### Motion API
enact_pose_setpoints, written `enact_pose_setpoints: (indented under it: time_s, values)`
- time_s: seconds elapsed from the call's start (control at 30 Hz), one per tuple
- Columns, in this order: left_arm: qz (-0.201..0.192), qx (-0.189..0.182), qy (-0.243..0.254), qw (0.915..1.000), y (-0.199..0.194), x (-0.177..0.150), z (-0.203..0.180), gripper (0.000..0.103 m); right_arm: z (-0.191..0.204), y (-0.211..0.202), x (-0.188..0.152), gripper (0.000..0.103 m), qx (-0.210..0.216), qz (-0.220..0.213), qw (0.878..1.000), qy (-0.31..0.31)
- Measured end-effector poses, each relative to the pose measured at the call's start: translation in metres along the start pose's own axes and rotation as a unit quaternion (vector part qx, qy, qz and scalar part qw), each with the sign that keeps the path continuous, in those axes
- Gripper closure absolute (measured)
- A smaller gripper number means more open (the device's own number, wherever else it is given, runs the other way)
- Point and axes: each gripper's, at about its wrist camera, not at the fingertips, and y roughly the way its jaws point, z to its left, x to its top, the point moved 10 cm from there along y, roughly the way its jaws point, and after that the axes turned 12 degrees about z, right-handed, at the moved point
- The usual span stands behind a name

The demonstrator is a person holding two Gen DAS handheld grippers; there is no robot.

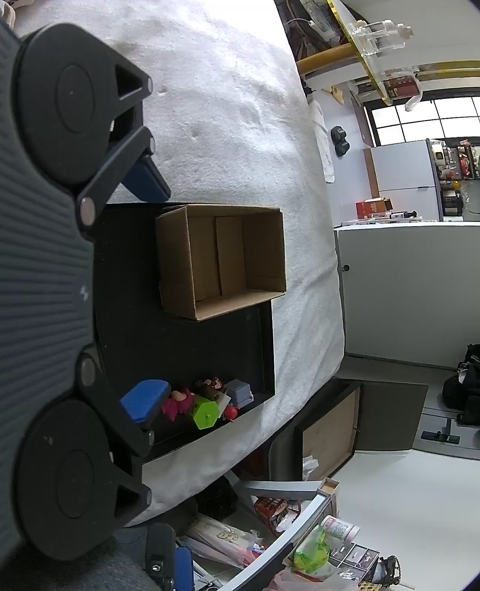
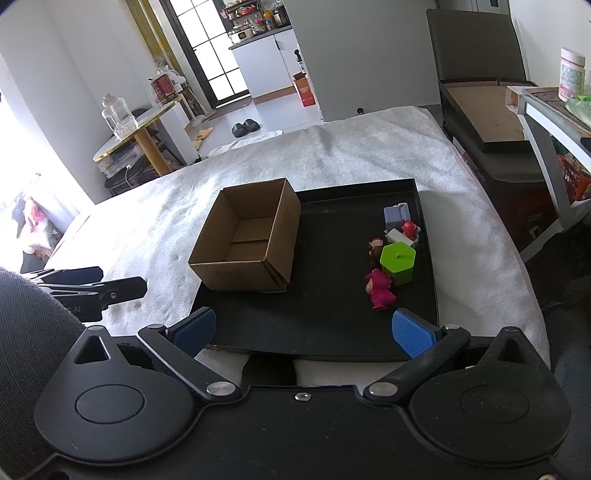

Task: Organize rigid objects
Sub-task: 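Move the left tool to the cardboard box and the right tool toward the toys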

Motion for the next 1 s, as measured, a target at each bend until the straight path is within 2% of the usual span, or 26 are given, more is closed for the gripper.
enact_pose_setpoints:
  time_s: [0.57, 0.67, 1.0]
  values:
    - [-0.004, -0.002, 0.000, 1.0000, -0.006, 0.007, 0.003, 0.001, -0.001, -0.005, 0.004, 0.000, -0.024, -0.017, 1.000, -0.012]
    - [-0.007, 0.002, -0.003, 1.0000, -0.002, 0.004, 0.004, 0.001, -0.005, -0.004, 0.007, 0.000, -0.038, -0.027, 0.999, -0.013]
    - [0.012, 0.015, -0.021, 0.9996, 0.027, 0.007, 0.022, 0.001, -0.016, 0.023, 0.010, 0.000, -0.047, -0.005, 0.999, -0.013]
